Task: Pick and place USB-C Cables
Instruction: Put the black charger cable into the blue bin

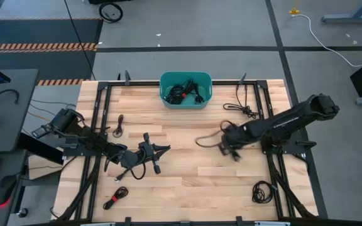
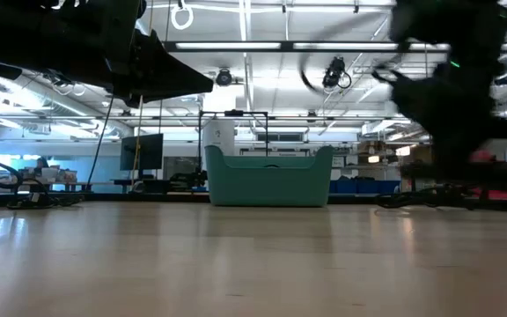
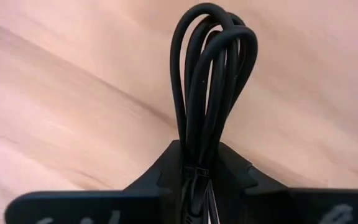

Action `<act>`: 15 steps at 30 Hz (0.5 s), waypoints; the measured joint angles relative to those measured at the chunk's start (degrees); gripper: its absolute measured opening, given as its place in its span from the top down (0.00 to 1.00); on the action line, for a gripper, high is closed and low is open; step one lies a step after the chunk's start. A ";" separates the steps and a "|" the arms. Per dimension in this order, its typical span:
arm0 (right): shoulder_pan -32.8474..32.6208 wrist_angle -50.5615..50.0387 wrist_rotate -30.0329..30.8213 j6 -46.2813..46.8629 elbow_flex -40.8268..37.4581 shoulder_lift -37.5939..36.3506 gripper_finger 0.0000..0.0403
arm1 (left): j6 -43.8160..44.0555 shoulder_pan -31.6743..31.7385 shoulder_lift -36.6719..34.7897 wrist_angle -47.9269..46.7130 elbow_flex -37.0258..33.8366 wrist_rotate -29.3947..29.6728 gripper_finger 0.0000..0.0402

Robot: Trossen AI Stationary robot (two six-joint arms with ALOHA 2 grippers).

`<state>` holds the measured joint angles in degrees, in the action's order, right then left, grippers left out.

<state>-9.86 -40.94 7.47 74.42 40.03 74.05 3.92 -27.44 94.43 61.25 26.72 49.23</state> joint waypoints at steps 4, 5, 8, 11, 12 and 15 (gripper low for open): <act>4.81 17.12 8.76 -12.61 8.63 -1.34 0.85 | -0.04 0.00 0.00 0.24 0.00 0.00 0.97; 6.77 21.46 9.78 -16.94 10.73 -1.18 0.85 | -0.04 0.00 0.00 0.38 0.00 0.00 0.97; 14.53 32.39 10.25 -28.58 16.49 1.48 0.85 | -0.05 0.00 0.00 0.93 0.00 0.00 0.95; 22.55 36.17 11.67 -35.51 21.65 5.69 0.85 | -0.04 0.00 0.00 1.03 0.00 0.00 0.95; 25.07 35.94 12.27 -36.56 22.91 7.60 0.85 | -0.02 0.00 0.00 1.04 0.00 0.01 0.95; 31.70 34.44 10.01 -36.19 24.96 13.80 0.85 | 0.41 0.00 0.00 0.90 0.00 0.02 0.96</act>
<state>21.84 -6.50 17.48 38.23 64.99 87.85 4.34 -27.44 94.43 62.15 26.72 49.25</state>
